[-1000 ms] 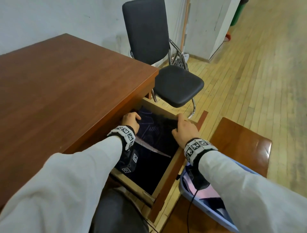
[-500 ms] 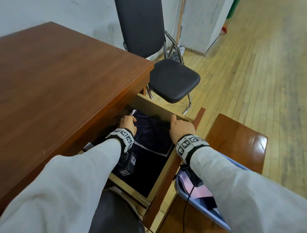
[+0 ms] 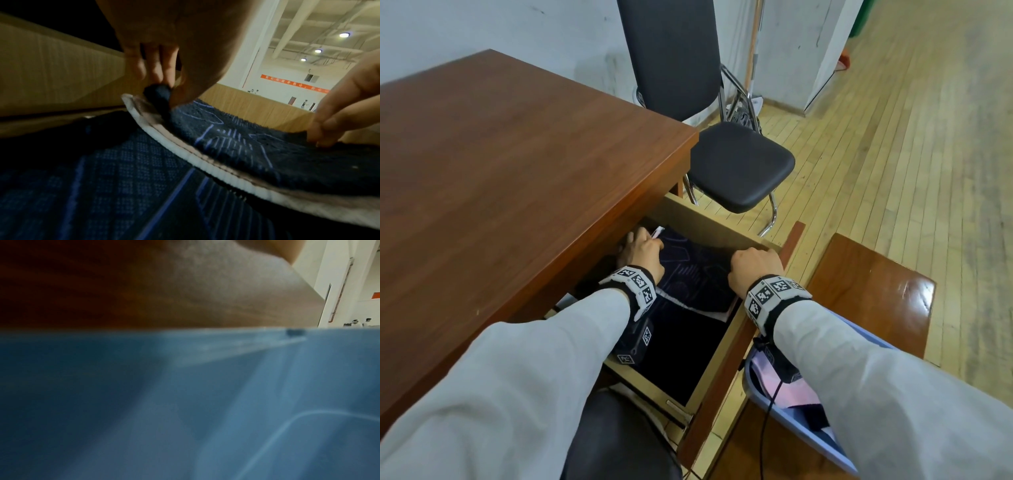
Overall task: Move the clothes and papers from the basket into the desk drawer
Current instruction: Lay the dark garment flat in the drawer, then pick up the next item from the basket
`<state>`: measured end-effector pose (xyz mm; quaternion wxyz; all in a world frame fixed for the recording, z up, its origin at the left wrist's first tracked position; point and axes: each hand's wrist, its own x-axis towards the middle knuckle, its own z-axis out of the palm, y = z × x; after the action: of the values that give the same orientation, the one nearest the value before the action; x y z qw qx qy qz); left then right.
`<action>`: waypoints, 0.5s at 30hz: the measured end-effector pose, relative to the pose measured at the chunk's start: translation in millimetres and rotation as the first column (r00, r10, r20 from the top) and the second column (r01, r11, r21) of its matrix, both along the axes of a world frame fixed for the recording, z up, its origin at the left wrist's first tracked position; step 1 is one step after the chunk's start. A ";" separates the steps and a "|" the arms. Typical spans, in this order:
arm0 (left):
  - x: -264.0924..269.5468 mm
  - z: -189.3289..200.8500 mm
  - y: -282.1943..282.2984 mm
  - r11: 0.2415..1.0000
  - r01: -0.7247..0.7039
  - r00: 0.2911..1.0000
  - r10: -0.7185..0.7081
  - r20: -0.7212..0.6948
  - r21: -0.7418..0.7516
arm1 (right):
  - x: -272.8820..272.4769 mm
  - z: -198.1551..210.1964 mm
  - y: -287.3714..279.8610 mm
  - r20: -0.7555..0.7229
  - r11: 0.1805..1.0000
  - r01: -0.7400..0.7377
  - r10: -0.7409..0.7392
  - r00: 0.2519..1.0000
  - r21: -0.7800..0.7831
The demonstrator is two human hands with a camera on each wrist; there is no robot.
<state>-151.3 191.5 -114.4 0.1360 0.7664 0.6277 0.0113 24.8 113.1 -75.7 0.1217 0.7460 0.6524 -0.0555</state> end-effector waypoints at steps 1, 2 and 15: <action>-1.0 0.1 -0.5 0.998 -0.022 0.998 0.019 -0.052 -0.055 | 0.2 0.0 -0.2 0.001 1.000 0.000 0.000 1.000 -0.006; -2.2 -0.1 -0.7 0.991 -0.054 0.996 0.044 -0.080 -0.126 | 0.4 0.0 0.2 -0.002 1.000 0.002 -0.002 1.000 -0.011; 1.8 56.8 -30.7 0.976 -0.125 0.975 0.154 0.159 -0.179 | 12.2 35.2 -28.2 -0.730 0.882 0.331 0.022 0.684 0.336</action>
<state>-149.4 160.8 -57.6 0.2523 0.7024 0.6647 0.0340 37.0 84.9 -40.5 -0.3193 0.7259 0.5750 -0.2013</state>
